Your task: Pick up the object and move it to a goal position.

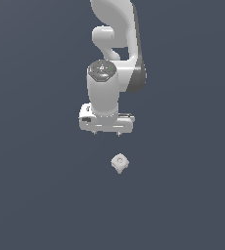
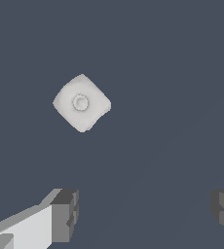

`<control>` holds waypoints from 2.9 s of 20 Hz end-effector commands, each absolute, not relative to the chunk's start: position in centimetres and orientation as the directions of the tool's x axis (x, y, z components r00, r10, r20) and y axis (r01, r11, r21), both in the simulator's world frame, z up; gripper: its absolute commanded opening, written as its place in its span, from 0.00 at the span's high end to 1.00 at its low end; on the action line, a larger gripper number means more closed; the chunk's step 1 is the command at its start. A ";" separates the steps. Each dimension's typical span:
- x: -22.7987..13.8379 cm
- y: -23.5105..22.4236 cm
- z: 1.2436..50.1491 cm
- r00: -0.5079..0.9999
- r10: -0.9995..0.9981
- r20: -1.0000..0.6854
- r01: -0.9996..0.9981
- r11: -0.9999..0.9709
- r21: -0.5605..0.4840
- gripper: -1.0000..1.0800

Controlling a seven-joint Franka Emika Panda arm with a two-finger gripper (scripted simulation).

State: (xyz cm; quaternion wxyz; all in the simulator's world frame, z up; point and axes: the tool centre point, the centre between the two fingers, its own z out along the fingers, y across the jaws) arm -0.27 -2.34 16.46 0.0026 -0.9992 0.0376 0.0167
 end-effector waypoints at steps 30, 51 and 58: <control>2.4 1.5 14.1 0.975 0.222 -0.027 0.221 -0.975 -0.018 0.04; 7.3 3.4 9.1 0.771 0.637 -0.001 0.637 -0.771 -0.001 0.04; 7.4 3.5 8.8 0.766 0.643 -0.001 0.643 -0.766 -0.001 0.04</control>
